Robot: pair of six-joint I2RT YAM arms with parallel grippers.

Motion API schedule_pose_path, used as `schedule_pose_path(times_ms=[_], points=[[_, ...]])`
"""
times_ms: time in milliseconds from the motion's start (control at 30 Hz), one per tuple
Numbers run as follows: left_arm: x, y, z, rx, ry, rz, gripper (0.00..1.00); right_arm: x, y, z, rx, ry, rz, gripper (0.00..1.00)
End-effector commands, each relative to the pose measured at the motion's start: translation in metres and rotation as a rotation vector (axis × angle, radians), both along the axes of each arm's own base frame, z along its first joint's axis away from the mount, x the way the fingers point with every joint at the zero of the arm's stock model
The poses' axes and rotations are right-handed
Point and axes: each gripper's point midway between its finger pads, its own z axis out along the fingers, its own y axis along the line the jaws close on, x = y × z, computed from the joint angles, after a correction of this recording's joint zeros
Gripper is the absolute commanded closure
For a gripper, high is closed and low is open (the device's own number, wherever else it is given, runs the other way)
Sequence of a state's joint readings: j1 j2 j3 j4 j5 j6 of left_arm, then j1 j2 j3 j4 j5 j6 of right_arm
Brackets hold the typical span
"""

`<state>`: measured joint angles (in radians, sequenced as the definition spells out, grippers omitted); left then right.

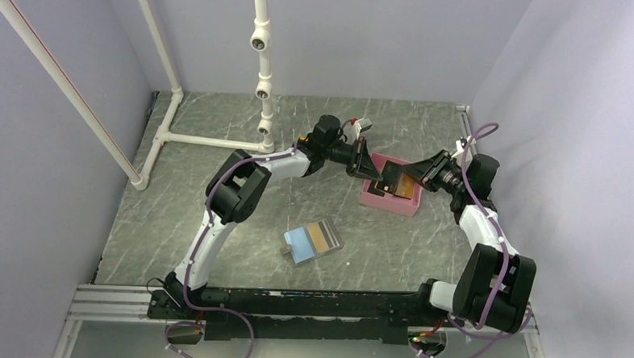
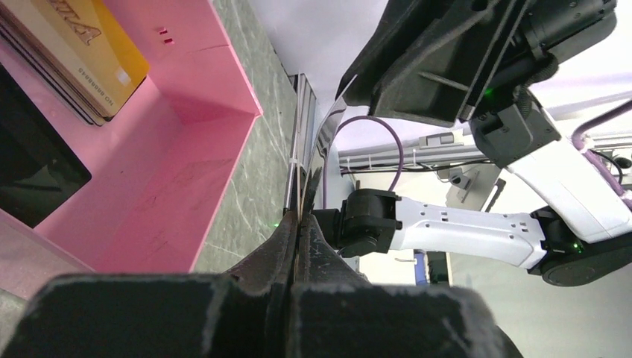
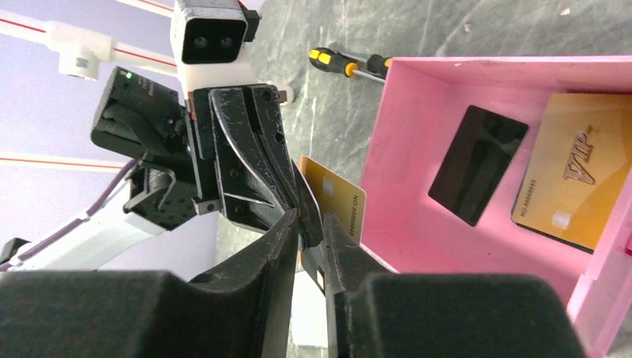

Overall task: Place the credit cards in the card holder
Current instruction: Insert the credit card into the card holder.

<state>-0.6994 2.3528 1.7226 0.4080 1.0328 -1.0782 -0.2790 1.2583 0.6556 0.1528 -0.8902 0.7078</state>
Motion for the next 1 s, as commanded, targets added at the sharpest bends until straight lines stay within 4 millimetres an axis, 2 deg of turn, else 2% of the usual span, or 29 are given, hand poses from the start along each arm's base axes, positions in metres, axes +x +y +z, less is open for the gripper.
schedule_pose_path(times_ms=[0,333,433,533,667,767,900,967], points=[[0.006,-0.004,0.020,-0.074,-0.033,-0.004,1.00,-0.002,0.013,0.020,0.084,-0.077,0.082,0.81],[0.003,-0.007,0.024,-0.131,0.011,-0.021,1.00,-0.003,0.018,0.020,0.136,-0.083,0.110,0.82],[0.003,-0.010,0.020,-0.119,0.017,-0.022,1.00,-0.003,0.019,0.019,0.142,-0.078,0.111,0.82],[0.005,-0.014,0.016,-0.106,0.023,-0.016,1.00,-0.001,0.018,0.016,0.129,-0.066,0.093,0.88],[0.009,-0.019,0.007,-0.068,0.023,0.009,1.00,0.005,0.012,0.008,0.110,-0.030,0.048,1.00],[0.016,-0.021,-0.004,-0.013,0.044,0.040,1.00,0.011,0.005,0.000,0.086,0.011,-0.003,1.00],[0.024,-0.025,-0.020,0.052,0.059,0.064,0.90,0.021,-0.012,-0.010,0.015,0.062,-0.102,1.00],[0.026,-0.026,-0.025,0.072,0.065,0.075,0.79,0.026,-0.020,-0.012,-0.017,0.078,-0.149,1.00]])
